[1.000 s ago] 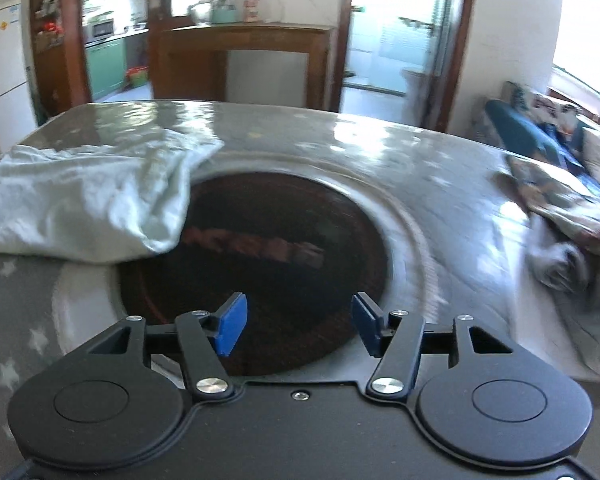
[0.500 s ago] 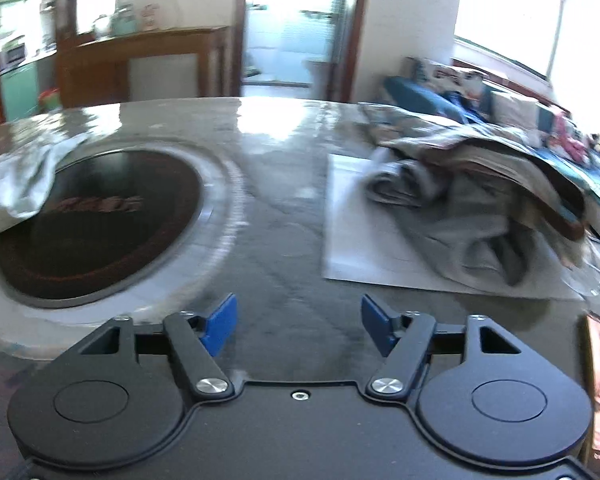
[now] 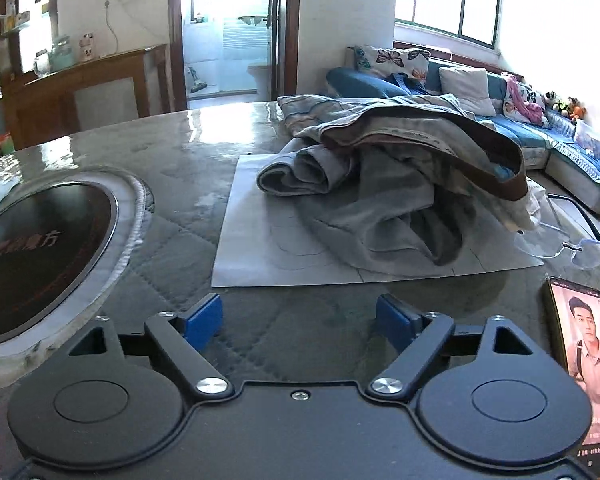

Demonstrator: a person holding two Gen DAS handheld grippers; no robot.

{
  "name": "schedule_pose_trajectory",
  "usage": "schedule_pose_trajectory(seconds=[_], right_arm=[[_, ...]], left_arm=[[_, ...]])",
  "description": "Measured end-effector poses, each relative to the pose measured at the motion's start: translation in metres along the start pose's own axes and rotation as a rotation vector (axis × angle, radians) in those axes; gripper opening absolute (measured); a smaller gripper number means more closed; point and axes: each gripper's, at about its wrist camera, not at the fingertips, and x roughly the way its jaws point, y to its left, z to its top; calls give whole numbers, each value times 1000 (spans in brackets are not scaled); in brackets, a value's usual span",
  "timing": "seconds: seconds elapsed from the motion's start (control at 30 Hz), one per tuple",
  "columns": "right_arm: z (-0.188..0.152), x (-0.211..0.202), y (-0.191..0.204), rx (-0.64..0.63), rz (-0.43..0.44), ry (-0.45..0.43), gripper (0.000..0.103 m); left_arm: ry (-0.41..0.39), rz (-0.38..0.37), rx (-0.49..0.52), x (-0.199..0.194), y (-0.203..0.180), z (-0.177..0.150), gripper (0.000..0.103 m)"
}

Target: Fold clothes

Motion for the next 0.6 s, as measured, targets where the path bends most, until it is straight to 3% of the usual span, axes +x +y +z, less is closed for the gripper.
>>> schedule_pose_trajectory(seconds=[0.23, 0.6], right_arm=[[0, 6, -9, 30, -1, 7, 102], [-1, 4, -9, 28, 3, 4, 103]], left_arm=[[4, -6, -25, 6, 4, -1, 87], [6, -2, -43, 33, 51, -5, 93]])
